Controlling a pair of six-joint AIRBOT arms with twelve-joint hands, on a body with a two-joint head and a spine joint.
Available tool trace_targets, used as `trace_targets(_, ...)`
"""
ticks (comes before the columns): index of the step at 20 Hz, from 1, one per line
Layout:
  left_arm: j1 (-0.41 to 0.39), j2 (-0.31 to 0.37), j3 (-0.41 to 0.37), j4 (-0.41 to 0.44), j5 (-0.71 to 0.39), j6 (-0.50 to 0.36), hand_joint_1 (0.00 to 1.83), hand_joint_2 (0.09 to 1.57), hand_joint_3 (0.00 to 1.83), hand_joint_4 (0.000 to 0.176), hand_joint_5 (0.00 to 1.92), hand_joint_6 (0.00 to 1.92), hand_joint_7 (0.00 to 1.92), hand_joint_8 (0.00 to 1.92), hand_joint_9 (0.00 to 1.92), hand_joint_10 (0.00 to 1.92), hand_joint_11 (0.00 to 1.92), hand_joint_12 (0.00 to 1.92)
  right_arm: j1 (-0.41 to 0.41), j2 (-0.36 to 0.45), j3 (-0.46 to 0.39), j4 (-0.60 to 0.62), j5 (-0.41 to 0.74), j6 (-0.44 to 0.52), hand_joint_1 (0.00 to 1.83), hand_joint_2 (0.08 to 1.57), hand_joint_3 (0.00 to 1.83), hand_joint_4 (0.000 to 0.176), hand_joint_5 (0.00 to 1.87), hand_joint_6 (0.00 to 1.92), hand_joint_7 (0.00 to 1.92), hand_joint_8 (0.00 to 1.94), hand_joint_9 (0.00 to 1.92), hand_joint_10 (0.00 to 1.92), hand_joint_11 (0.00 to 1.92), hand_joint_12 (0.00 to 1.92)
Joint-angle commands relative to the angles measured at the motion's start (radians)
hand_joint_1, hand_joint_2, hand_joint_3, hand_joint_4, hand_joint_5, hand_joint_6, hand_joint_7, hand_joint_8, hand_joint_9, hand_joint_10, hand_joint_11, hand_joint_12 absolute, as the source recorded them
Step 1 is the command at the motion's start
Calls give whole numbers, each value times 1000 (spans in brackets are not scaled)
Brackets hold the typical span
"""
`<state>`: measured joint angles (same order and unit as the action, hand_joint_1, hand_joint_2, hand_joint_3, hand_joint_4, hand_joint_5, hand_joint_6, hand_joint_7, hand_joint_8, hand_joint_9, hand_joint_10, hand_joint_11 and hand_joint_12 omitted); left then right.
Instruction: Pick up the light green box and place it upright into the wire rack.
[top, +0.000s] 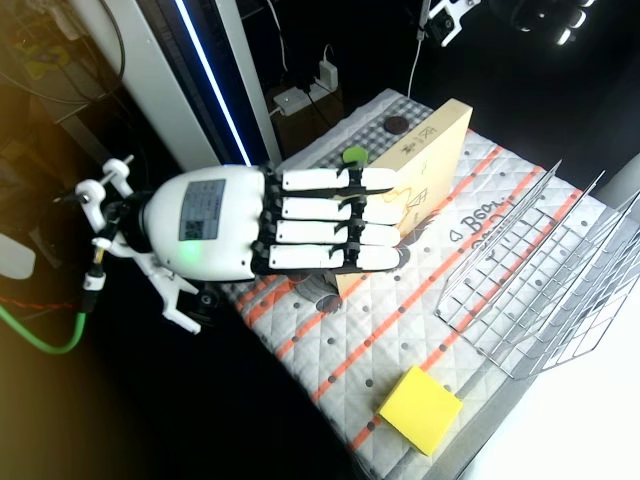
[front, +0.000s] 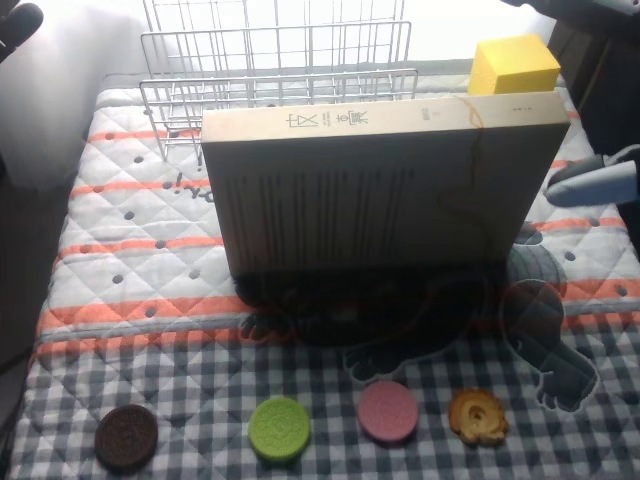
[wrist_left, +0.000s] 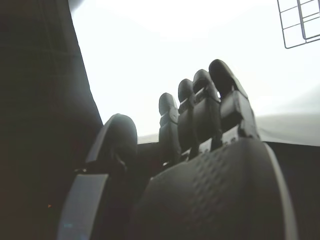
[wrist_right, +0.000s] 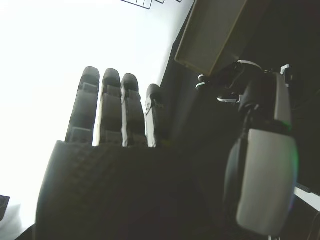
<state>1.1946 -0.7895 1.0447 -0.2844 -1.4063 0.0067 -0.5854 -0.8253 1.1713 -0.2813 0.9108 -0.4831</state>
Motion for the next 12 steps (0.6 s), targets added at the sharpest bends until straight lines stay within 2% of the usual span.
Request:
trace_targets(1,-4,7,0,-17,-119,-7,616,1034,2,49,419,4,309,3,228,19,0,602,4,7,0,43,111,1,675,895,25,82,2,2,0,0,0,0,0,0)
trace_targets(3,-4,7,1,-17,-118,-7,607,1040,1,40,423,1,319,2,250,11,0,678,5,7,0,43,111,1,691,895,18,82,16,7,0,0,0,0,0,0)
trace_targets(4,-4,6,0,-17,-117,-7,586,1040,1,47,417,0,314,0,251,9,0,687,5,6,0,43,111,1,682,895,15,80,16,6,0,0,0,0,0,0)
trace_targets(5,-4,6,0,-17,-116,-7,615,1034,0,45,424,2,321,2,262,8,0,711,5,6,-1,38,111,1,675,895,13,94,12,4,0,0,0,0,0,0)
trace_targets(6,-4,6,0,-17,-114,-7,642,1030,0,43,432,2,331,3,277,9,0,753,5,5,-2,33,111,2,660,890,9,99,14,4,0,0,0,0,0,0)
trace_targets(7,-4,6,0,-17,-113,-7,769,1024,1,24,455,0,371,0,340,9,3,904,5,4,-3,27,111,2,637,890,8,102,13,3,0,0,0,0,0,0)
trace_targets(8,-4,6,0,-17,-112,-7,817,1015,0,13,482,1,397,1,383,9,21,989,5,1,-4,17,111,2,631,889,7,102,15,3,0,0,0,0,0,0)
trace_targets(9,-3,6,0,-17,-113,-7,892,1009,0,0,531,4,434,3,461,19,117,970,5,-2,-4,6,111,2,641,894,8,91,32,9,0,0,0,0,0,0)
trace_targets(11,-3,6,0,-17,-112,-7,947,1019,1,0,602,9,518,10,526,20,157,968,5,-5,-4,-7,110,2,604,873,0,114,46,11,15,6,0,0,0,0)
trace_targets(12,-4,6,1,-17,-112,-7,952,1028,1,0,623,6,552,6,538,12,149,939,5,-8,-3,-13,110,2,597,859,0,113,47,10,19,7,0,0,0,0)
